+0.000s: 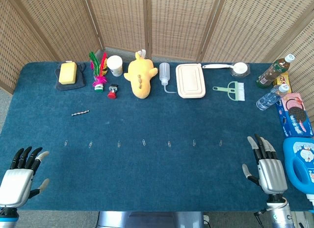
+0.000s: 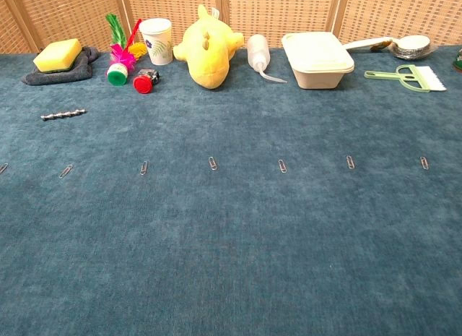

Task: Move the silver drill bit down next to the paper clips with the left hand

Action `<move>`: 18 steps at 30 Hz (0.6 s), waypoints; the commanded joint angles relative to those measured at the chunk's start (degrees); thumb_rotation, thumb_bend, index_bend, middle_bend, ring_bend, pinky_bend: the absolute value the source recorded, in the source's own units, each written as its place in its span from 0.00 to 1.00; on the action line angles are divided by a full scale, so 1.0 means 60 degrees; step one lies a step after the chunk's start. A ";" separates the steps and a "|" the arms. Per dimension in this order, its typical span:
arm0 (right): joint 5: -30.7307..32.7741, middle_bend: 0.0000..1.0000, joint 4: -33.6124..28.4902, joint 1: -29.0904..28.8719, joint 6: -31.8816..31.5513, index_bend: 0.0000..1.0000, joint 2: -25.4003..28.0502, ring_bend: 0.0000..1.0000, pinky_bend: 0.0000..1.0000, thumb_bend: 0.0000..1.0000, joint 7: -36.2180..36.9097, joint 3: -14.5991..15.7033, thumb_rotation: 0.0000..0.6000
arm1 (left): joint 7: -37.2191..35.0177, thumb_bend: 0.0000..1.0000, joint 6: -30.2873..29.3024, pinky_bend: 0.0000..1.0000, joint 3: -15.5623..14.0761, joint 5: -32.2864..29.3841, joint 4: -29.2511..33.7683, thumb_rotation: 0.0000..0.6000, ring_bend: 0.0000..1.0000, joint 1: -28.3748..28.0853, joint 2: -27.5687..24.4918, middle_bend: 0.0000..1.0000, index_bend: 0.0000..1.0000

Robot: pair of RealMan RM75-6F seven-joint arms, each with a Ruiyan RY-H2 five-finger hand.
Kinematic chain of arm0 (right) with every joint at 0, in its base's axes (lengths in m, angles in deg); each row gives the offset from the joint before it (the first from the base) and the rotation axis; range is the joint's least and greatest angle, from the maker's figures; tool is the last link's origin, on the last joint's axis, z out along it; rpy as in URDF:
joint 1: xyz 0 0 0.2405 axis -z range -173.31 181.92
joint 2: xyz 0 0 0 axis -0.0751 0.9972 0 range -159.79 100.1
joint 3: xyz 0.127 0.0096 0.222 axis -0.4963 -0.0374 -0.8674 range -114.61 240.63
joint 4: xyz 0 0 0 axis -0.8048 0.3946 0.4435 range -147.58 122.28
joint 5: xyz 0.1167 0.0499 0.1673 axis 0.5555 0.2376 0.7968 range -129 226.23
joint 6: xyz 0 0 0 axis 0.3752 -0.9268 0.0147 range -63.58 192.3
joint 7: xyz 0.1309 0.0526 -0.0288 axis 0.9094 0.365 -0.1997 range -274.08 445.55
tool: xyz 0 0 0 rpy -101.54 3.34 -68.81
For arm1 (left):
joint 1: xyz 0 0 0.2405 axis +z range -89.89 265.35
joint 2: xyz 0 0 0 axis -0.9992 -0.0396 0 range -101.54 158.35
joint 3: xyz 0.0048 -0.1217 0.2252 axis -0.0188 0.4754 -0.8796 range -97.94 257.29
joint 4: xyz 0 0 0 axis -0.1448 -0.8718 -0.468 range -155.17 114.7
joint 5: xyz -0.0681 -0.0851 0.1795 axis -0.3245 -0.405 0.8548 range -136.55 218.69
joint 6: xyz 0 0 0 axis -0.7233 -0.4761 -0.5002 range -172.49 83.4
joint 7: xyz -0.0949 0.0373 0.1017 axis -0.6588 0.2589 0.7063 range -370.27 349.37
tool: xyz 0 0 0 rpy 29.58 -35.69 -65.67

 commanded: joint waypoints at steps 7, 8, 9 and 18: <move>0.0061 0.01 0.0022 -0.0052 0.0047 0.00 -0.0111 0.00 0.11 0.39 -0.0064 -0.0054 1.00 | 0.0074 0.43 0.0272 0.02 0.0115 -0.0233 -0.0083 1.00 0.07 -0.0160 0.0109 0.12 0.17; 0.0064 0.01 0.0020 -0.0036 0.0023 0.00 -0.0114 0.00 0.11 0.39 -0.0052 -0.0052 1.00 | 0.0086 0.43 0.0287 0.02 0.0146 -0.0242 -0.0077 1.00 0.07 -0.0189 0.0087 0.12 0.17; 0.0068 0.01 0.0022 -0.0018 0.0001 0.00 -0.0116 0.00 0.11 0.39 -0.0039 -0.0046 1.00 | 0.0102 0.43 0.0291 0.02 0.0181 -0.0246 -0.0061 1.00 0.07 -0.0217 0.0057 0.12 0.17; 0.0147 0.01 0.0169 0.0174 -0.0221 0.00 -0.0130 0.00 0.11 0.39 0.0216 -0.0008 1.00 | 0.0123 0.42 0.0864 0.10 0.0775 -0.0758 0.0264 1.00 0.14 -0.0855 -0.0557 0.12 0.22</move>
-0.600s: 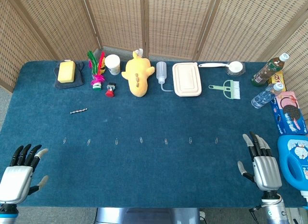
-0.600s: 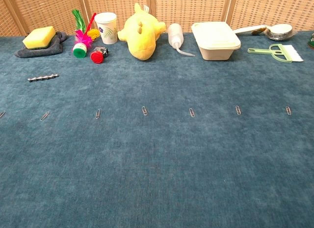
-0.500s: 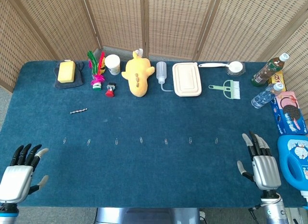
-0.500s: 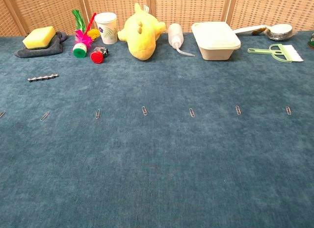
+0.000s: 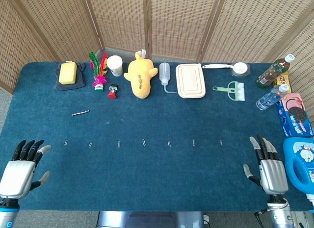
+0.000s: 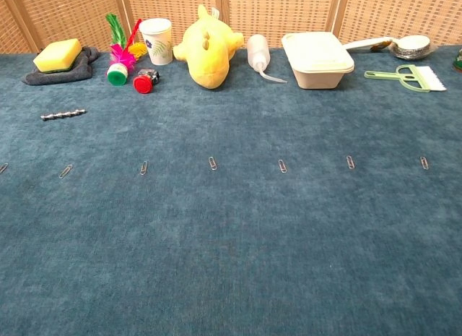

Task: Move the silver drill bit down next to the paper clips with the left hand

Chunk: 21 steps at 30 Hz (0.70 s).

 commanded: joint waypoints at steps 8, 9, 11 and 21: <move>0.0156 0.01 0.0229 0.0209 -0.0114 0.00 -0.0072 0.00 0.11 0.39 0.0321 0.0075 1.00 | 0.0459 0.46 0.2482 0.28 0.1433 -0.2634 -0.0029 1.00 0.42 -0.1900 -0.0673 0.34 0.38; 0.0176 0.01 0.0233 0.0229 -0.0130 0.00 -0.0067 0.00 0.11 0.39 0.0329 0.0073 1.00 | 0.0480 0.47 0.2704 0.29 0.1546 -0.2859 -0.0114 1.00 0.44 -0.2086 -0.0654 0.37 0.38; 0.0218 0.01 0.0227 0.0257 -0.0144 0.00 -0.0051 0.00 0.11 0.39 0.0338 0.0063 1.00 | 0.0528 0.47 0.3217 0.33 0.1833 -0.3358 -0.0443 1.00 0.52 -0.2569 -0.0526 0.48 0.39; 0.0424 0.01 0.0168 0.0185 0.0095 0.00 -0.0025 0.00 0.11 0.39 0.0305 -0.0028 1.00 | 0.0690 0.40 0.5078 0.75 0.2570 -0.4635 -0.2674 1.00 0.92 -0.4622 0.0558 0.94 0.43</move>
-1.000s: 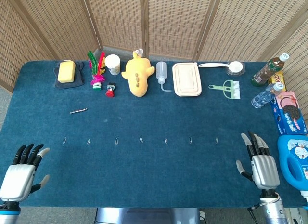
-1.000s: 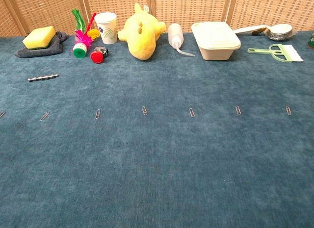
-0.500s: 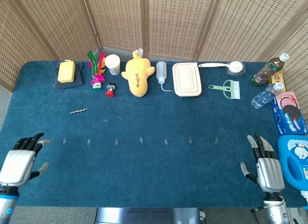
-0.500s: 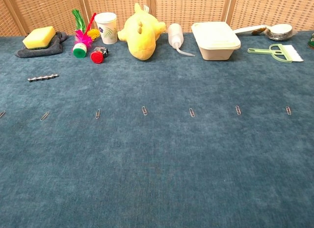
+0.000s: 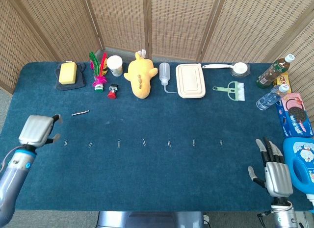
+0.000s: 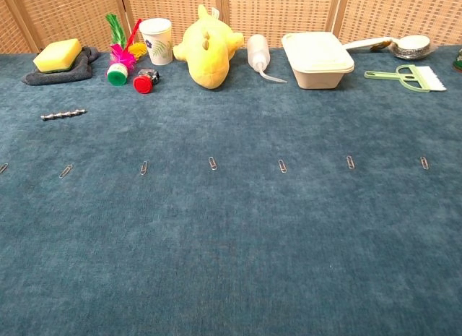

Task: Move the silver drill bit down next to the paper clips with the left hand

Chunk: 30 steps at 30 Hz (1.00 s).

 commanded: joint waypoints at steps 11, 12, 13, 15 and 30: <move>0.0378 0.01 0.0088 0.0026 0.0202 0.01 0.0053 0.00 0.12 0.39 0.0181 -0.0104 1.00 | 0.0791 0.45 0.1666 0.86 0.0302 -0.1885 -0.2811 0.99 1.00 -0.2112 0.1546 1.00 0.50; 0.0394 0.01 0.0083 0.0031 0.0207 0.01 0.0064 0.00 0.12 0.39 0.0183 -0.0108 1.00 | 0.0876 0.46 0.1730 0.86 0.0278 -0.2057 -0.2961 0.99 1.00 -0.2227 0.1651 1.00 0.49; 0.0411 0.01 0.0075 0.0040 0.0205 0.02 0.0073 0.00 0.12 0.39 0.0189 -0.0115 1.00 | 0.0997 0.46 0.1776 0.86 0.0241 -0.2238 -0.3145 0.99 1.00 -0.2367 0.1771 1.00 0.49; 0.0480 0.01 0.0087 0.0072 0.0189 0.02 0.0084 0.00 0.12 0.39 0.0211 -0.0137 1.00 | 0.1087 0.46 0.1844 0.86 0.0293 -0.2624 -0.3628 0.99 1.00 -0.2631 0.2112 1.00 0.48; 0.0662 0.01 0.0074 0.0096 0.0277 0.03 0.0145 0.00 0.12 0.39 0.0213 -0.0211 1.00 | 0.1363 0.41 0.1925 0.86 -0.0197 -0.3269 -0.5549 1.00 0.99 -0.3484 0.3545 1.00 0.49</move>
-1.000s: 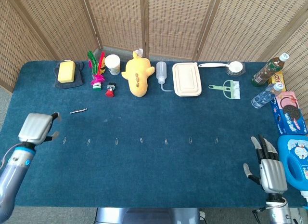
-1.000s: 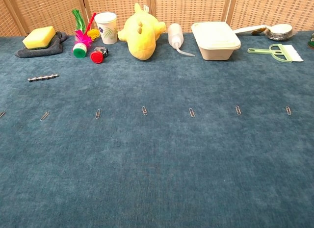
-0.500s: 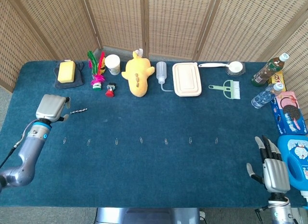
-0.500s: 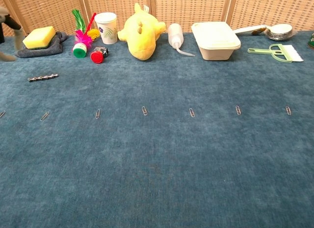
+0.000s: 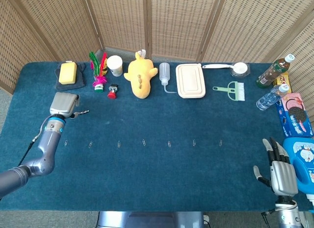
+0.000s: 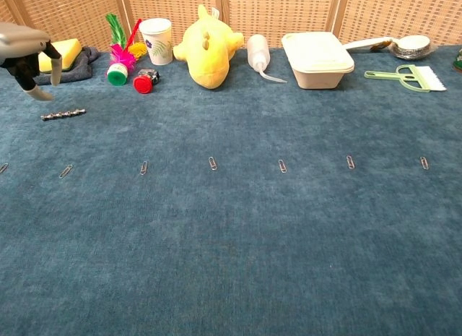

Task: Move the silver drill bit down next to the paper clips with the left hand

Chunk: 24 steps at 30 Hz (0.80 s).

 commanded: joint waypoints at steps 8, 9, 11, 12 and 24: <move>0.0127 0.01 -0.0134 0.0112 -0.0051 0.03 0.0036 0.00 0.12 0.39 -0.0172 0.0009 1.00 | -0.0038 0.41 0.0312 0.86 -0.0234 -0.0185 -0.1039 1.00 0.99 -0.0350 0.0638 1.00 0.48; 0.0144 0.01 -0.0146 0.0123 -0.0051 0.03 0.0036 0.00 0.12 0.39 -0.0194 0.0012 1.00 | -0.0041 0.41 0.0347 0.86 -0.0248 -0.0213 -0.1137 1.00 0.99 -0.0374 0.0701 1.00 0.48; 0.0178 0.01 -0.0171 0.0140 -0.0049 0.03 0.0043 0.00 0.12 0.39 -0.0235 0.0010 1.00 | -0.0032 0.41 0.0434 0.86 -0.0297 -0.0256 -0.1354 1.00 0.99 -0.0426 0.0831 1.00 0.48; 0.0184 0.01 -0.0182 0.0144 -0.0051 0.03 0.0044 0.00 0.12 0.39 -0.0250 0.0008 1.00 | -0.0042 0.41 0.0468 0.86 -0.0305 -0.0277 -0.1443 1.00 0.99 -0.0448 0.0889 1.00 0.48; 0.0304 0.01 -0.0217 0.0185 -0.0009 0.03 -0.0016 0.00 0.12 0.39 -0.0415 0.0001 1.00 | -0.0366 0.40 0.0762 0.86 -0.0334 -0.0159 -0.2356 1.00 0.99 -0.0703 0.1553 1.00 0.48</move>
